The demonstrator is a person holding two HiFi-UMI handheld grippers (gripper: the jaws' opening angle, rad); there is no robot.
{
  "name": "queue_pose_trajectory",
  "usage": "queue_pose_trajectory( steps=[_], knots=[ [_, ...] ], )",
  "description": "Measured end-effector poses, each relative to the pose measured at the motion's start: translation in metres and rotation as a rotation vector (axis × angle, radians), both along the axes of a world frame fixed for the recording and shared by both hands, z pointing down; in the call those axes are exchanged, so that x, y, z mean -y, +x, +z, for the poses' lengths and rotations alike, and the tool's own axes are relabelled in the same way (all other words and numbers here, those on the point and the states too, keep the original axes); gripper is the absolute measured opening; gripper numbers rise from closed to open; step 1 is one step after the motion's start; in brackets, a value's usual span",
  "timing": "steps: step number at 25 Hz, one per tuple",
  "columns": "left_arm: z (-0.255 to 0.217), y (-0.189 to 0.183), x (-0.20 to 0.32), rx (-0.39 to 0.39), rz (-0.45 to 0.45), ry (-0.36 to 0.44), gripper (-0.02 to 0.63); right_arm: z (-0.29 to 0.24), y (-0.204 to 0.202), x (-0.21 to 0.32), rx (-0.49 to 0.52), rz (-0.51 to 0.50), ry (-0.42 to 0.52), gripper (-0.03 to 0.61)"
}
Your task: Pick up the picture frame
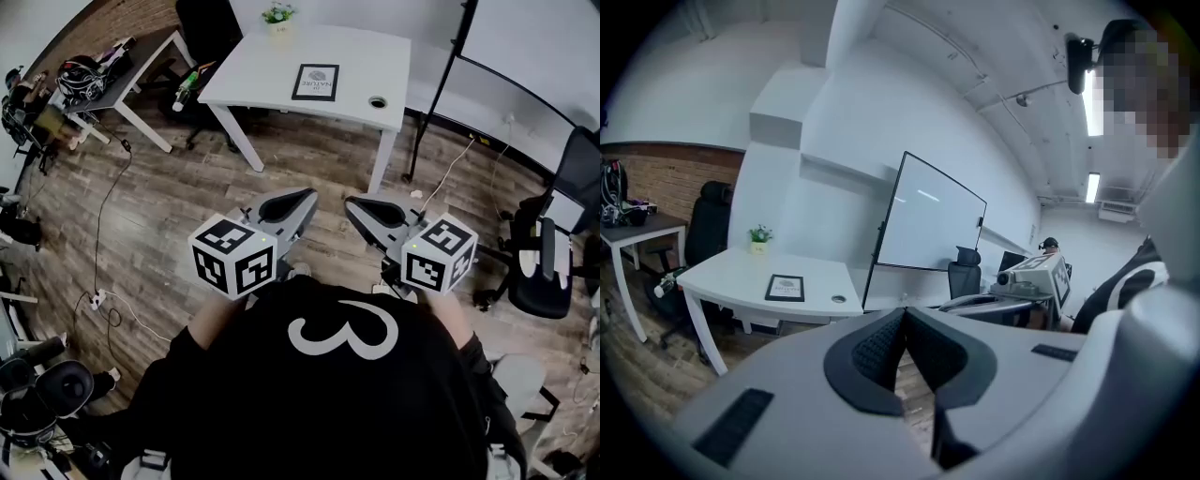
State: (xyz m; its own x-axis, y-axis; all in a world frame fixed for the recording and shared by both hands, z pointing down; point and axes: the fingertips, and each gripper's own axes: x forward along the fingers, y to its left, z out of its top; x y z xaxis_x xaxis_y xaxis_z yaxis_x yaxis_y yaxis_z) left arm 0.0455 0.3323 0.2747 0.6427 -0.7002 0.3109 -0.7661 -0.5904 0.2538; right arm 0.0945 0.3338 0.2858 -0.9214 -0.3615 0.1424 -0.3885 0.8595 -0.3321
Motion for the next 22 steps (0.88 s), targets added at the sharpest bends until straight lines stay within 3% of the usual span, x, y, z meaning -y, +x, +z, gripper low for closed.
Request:
queue_pose_trajectory(
  steps=[9,22],
  knots=[
    [0.016,-0.011,0.023,-0.032,-0.016,-0.048,0.017,0.016,0.002,0.022,-0.001,0.034,-0.071,0.025],
    [0.025,-0.023,0.097,-0.085,0.005,-0.082,0.017,0.029,0.000,0.094,-0.041,0.098,-0.075,0.025]
  ],
)
